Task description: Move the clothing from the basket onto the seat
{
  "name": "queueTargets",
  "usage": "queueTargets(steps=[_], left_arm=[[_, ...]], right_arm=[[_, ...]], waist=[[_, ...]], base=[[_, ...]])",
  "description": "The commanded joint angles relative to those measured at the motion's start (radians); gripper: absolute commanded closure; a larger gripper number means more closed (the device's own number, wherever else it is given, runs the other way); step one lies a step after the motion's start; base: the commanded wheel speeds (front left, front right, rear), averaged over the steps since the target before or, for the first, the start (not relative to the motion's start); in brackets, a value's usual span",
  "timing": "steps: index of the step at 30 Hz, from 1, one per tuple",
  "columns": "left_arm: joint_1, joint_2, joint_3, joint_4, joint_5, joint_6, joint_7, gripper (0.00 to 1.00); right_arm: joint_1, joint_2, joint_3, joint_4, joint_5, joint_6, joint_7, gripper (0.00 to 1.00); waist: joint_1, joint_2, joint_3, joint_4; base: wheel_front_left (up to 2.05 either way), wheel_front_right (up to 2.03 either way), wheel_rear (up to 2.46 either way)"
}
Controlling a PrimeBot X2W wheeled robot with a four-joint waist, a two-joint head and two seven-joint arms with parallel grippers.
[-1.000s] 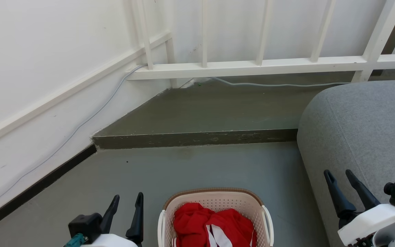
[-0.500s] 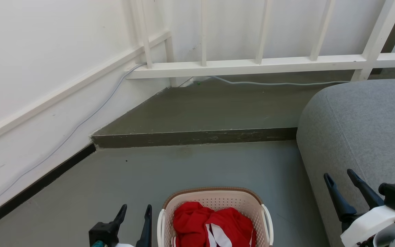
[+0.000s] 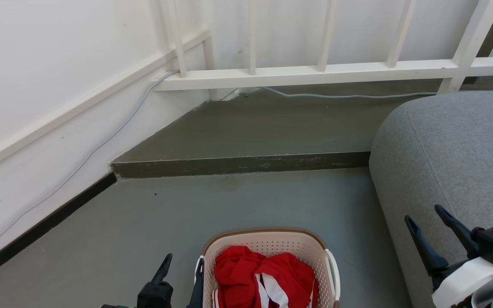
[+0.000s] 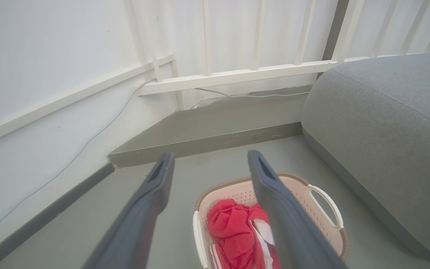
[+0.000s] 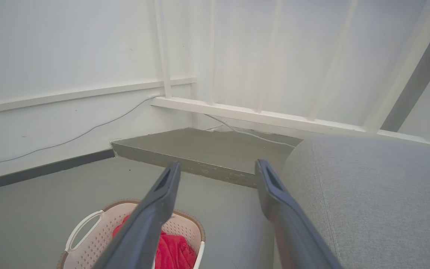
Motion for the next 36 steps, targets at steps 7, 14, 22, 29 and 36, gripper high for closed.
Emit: queueTargets(steps=[7, 14, 22, 29, 36], left_arm=[[-0.036, 0.003, 0.023, -0.053, -0.037, 0.042, -0.014, 0.00], [-0.028, 0.003, 0.034, -0.074, -0.071, 0.082, -0.014, 0.00], [-0.022, 0.003, 0.038, -0.085, -0.096, 0.100, -0.014, 0.00], [-0.022, 0.003, 0.030, -0.088, -0.094, 0.105, -0.014, 0.00], [-0.020, 0.003, -0.001, -0.100, -0.096, 0.126, -0.014, 0.00]], right_arm=[[-0.020, -0.025, -0.031, -0.025, 0.003, 0.007, -0.015, 0.00], [-0.010, -0.012, -0.071, -0.012, 0.011, 0.007, -0.015, 0.00], [-0.007, -0.008, -0.087, -0.012, 0.015, 0.007, -0.015, 0.00], [-0.005, -0.009, -0.093, -0.019, 0.020, 0.007, -0.015, 0.00], [-0.008, -0.028, -0.099, -0.051, 0.031, 0.007, -0.015, 0.00]], waist=[[-0.0001, -0.0001, 0.011, -0.003], [-0.0001, -0.0001, 0.016, -0.004], [-0.0001, -0.0001, 0.021, -0.005], [-0.0001, -0.0001, 0.028, -0.007], [-0.0001, -0.0001, 0.063, -0.016]], base=[[0.00, 0.00, 0.00], [0.00, 0.00, 0.00], [0.00, 0.00, 0.00], [0.00, 0.00, 0.00], [0.00, 0.00, 0.00]])
